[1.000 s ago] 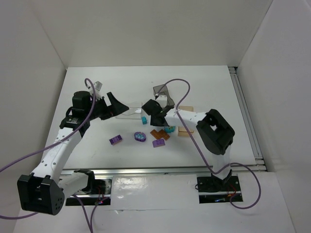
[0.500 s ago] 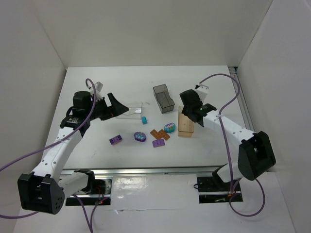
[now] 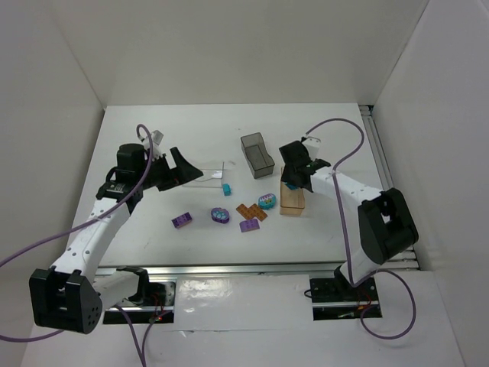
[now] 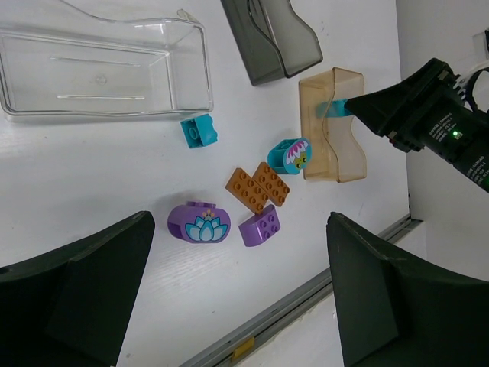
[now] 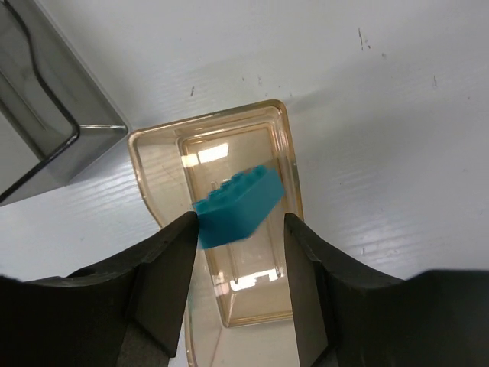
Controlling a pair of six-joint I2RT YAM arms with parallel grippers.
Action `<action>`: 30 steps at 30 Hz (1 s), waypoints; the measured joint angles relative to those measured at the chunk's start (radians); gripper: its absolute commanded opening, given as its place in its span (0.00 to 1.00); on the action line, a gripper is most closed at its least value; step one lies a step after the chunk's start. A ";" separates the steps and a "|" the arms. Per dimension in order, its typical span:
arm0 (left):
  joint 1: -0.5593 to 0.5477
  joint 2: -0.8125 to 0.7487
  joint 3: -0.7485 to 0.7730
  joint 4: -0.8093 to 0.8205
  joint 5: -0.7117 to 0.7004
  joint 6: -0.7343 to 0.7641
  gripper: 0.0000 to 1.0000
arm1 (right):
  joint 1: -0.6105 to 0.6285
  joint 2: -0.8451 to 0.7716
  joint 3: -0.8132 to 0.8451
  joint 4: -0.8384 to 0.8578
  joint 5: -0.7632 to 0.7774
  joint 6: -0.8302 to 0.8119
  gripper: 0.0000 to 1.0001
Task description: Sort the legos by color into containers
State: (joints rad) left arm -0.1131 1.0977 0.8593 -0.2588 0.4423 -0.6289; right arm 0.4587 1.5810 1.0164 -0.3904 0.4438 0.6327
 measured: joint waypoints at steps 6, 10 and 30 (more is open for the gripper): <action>0.000 0.000 0.001 -0.007 0.000 0.001 1.00 | 0.107 -0.057 0.013 -0.005 0.047 -0.010 0.59; 0.000 0.000 0.002 -0.012 -0.005 0.000 1.00 | 0.241 -0.090 0.029 0.035 0.022 -0.064 0.85; 0.000 -0.007 0.027 -0.068 -0.115 -0.004 1.00 | 0.388 0.488 0.435 0.115 -0.193 -0.220 0.61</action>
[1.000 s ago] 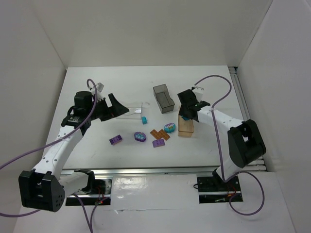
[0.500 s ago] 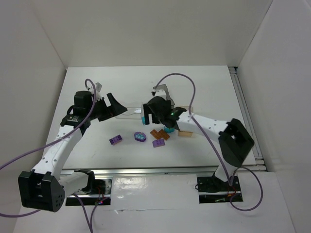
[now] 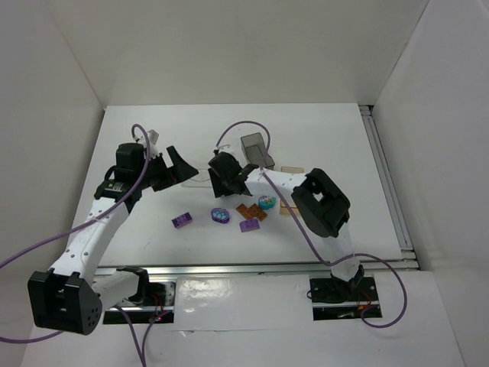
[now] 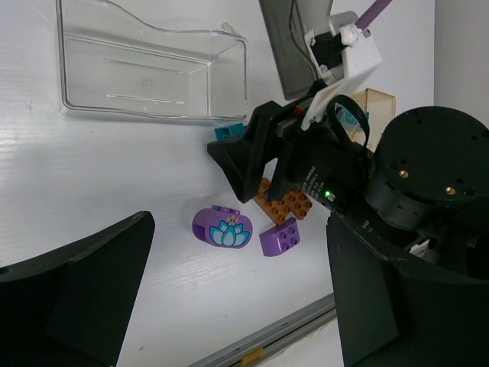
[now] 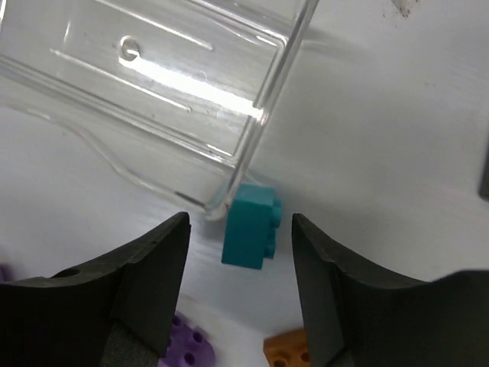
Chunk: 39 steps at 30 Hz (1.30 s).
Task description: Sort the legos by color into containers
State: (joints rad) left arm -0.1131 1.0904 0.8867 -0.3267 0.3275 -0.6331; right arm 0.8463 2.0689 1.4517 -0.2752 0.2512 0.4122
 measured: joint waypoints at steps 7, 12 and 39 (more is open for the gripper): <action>0.000 0.000 0.000 -0.011 -0.011 0.001 1.00 | -0.001 0.041 0.054 -0.011 0.004 0.023 0.13; 0.000 0.000 0.000 -0.011 -0.014 0.001 1.00 | -0.004 -0.083 -0.052 -0.029 0.052 0.048 0.11; 0.001 0.038 0.017 -0.025 0.026 0.001 1.00 | -0.370 -0.527 -0.433 -0.084 0.184 0.142 0.63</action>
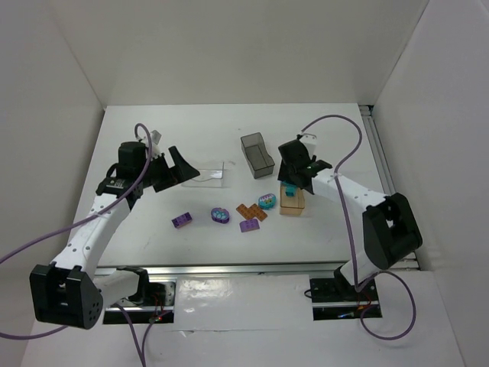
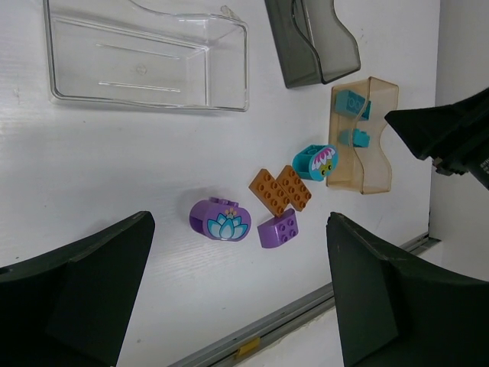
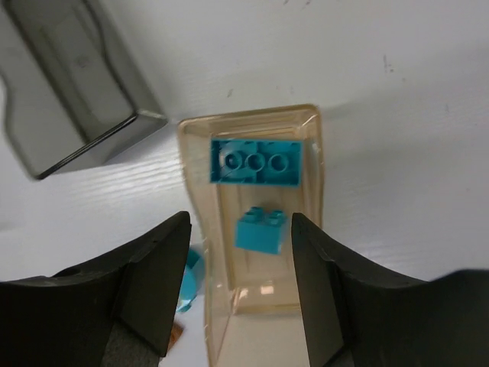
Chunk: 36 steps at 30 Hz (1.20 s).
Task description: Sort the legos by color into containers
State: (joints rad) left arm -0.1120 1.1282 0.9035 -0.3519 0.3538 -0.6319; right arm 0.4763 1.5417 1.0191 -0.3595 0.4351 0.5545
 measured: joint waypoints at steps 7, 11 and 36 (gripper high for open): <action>0.000 0.009 0.011 -0.001 0.002 0.001 1.00 | 0.197 -0.093 0.020 -0.019 -0.003 0.014 0.83; 0.000 0.024 0.029 -0.001 0.007 0.002 1.00 | 0.246 -0.042 0.045 -0.018 -0.075 0.018 0.85; 0.000 0.066 0.137 -0.042 0.011 0.029 1.00 | 0.243 0.180 0.021 -0.064 -0.165 0.294 0.99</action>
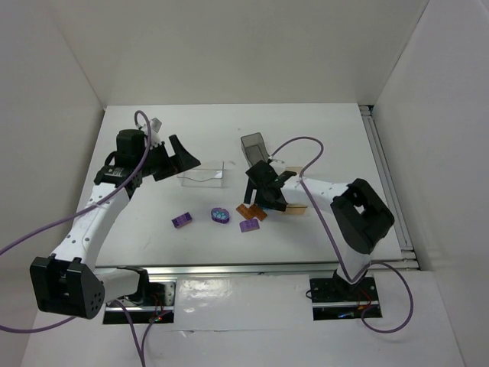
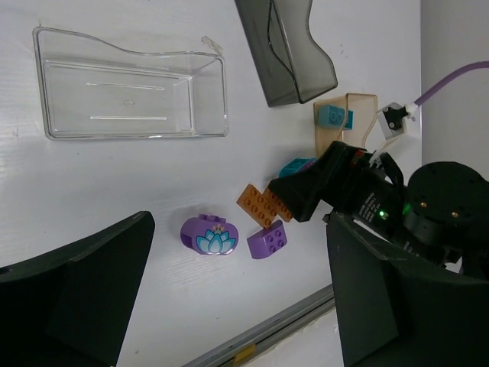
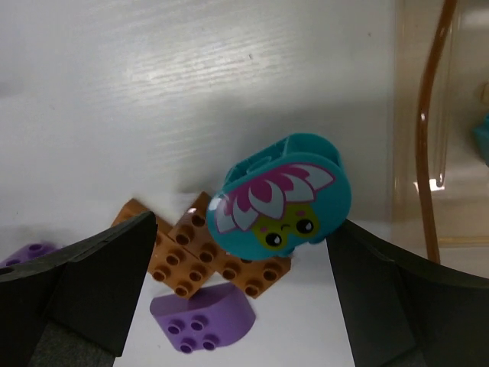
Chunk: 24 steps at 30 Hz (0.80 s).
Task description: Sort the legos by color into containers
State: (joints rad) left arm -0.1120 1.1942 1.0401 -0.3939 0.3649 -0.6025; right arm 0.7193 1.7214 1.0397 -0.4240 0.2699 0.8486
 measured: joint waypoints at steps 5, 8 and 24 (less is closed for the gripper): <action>0.000 0.000 0.000 0.000 0.006 0.000 1.00 | 0.000 0.068 0.072 -0.018 0.039 0.007 0.95; 0.000 -0.001 -0.006 0.003 0.005 0.000 1.00 | 0.000 0.077 0.091 -0.019 0.052 0.007 0.89; 0.000 -0.028 -0.075 0.006 0.004 -0.002 1.00 | 0.016 0.080 0.140 -0.016 0.100 -0.010 0.31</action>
State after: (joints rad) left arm -0.1120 1.1660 0.9649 -0.3874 0.3691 -0.6044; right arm 0.7353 1.8011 1.1797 -0.4404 0.3698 0.8391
